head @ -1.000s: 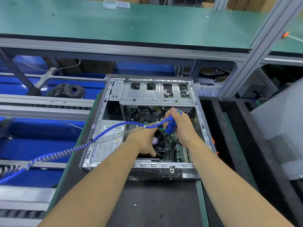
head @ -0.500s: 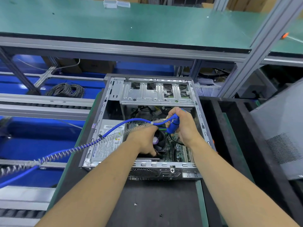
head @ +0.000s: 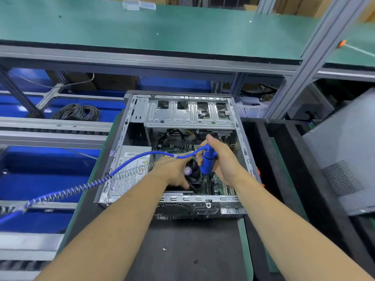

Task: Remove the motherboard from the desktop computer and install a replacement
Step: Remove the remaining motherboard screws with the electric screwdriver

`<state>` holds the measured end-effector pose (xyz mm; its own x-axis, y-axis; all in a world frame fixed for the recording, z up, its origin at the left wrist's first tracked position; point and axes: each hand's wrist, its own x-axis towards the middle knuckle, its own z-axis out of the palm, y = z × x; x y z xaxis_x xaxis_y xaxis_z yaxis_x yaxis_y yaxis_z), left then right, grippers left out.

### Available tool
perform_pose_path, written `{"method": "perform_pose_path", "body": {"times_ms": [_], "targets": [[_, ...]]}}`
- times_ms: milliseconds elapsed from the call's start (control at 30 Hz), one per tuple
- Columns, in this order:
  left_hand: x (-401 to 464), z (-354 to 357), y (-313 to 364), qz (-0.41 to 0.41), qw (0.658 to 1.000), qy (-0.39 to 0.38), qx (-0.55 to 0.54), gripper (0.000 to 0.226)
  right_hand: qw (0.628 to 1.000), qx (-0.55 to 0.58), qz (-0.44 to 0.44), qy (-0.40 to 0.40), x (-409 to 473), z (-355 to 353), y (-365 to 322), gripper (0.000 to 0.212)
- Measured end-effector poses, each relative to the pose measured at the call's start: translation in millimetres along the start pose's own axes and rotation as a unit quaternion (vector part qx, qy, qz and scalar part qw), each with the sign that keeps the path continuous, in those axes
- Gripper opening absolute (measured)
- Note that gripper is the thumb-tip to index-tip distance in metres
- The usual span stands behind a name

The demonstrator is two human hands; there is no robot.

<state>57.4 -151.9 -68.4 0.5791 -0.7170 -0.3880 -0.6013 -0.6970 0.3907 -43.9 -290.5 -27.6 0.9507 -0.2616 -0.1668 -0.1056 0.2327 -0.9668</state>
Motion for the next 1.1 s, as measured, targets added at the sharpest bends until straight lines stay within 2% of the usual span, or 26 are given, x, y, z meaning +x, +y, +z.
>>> {"method": "perform_pose_path", "body": {"times_ms": [133, 233, 300, 400, 467, 533, 633, 700, 767, 867, 1000, 1100], "targets": [[-0.8, -1.3, -0.2, -0.006, 1.0, 0.003, 0.023, 0.088, 1.0, -0.012, 0.008, 0.007, -0.8, -2.2, 1.7, 0.043], [0.6, -0.7, 0.2, -0.006, 1.0, -0.017, -0.001, 0.087, 1.0, -0.017, -0.001, 0.008, -0.7, -3.9, 3.4, 0.045], [0.3, -0.2, 1.1, -0.004, 1.0, -0.019, 0.008, 0.079, 1.0, -0.025, -0.004, 0.004, -0.6, -4.3, 4.5, 0.045], [0.9, -1.5, 1.6, 0.007, 0.998, 0.018, 0.052, 0.072, 0.999, -0.052, -0.008, -0.012, -2.6, -3.1, 4.1, 0.046], [1.4, -4.1, 3.0, 0.02, 0.996, 0.043, 0.07, 0.076, 0.996, -0.078, -0.016, -0.031, -3.3, -2.1, 4.8, 0.054], [2.9, -6.0, 4.1, 0.03, 0.996, 0.032, 0.075, 0.085, 0.994, -0.1, -0.023, -0.04, -4.3, -1.2, 4.7, 0.054], [-1.1, -7.3, 4.3, 0.022, 0.997, 0.042, 0.066, 0.066, 0.996, -0.084, -0.017, -0.029, -5.2, -1.4, 3.5, 0.052], [-3.0, -7.4, 4.5, 0.02, 0.997, 0.048, 0.065, 0.062, 0.997, -0.067, -0.013, -0.024, -4.9, -2.3, 3.8, 0.047], [-2.0, -7.8, 4.3, 0.022, 0.996, 0.039, 0.074, 0.065, 0.998, -0.053, -0.012, -0.036, -4.4, -3.1, 4.3, 0.046], [-0.4, -9.8, 6.1, 0.017, 0.997, 0.016, 0.079, 0.083, 0.997, -0.052, -0.016, -0.064, -3.7, -3.1, 4.7, 0.045], [-0.5, -12.1, 9.0, 0.024, 0.996, 0.003, 0.084, 0.084, 0.995, -0.053, -0.012, -0.078, -2.9, -4.4, 3.9, 0.046], [0.9, -10.0, 5.9, 0.026, 0.996, 0.011, 0.087, 0.073, 0.996, -0.06, -0.015, -0.07, -2.0, -3.0, 3.4, 0.045]]}}
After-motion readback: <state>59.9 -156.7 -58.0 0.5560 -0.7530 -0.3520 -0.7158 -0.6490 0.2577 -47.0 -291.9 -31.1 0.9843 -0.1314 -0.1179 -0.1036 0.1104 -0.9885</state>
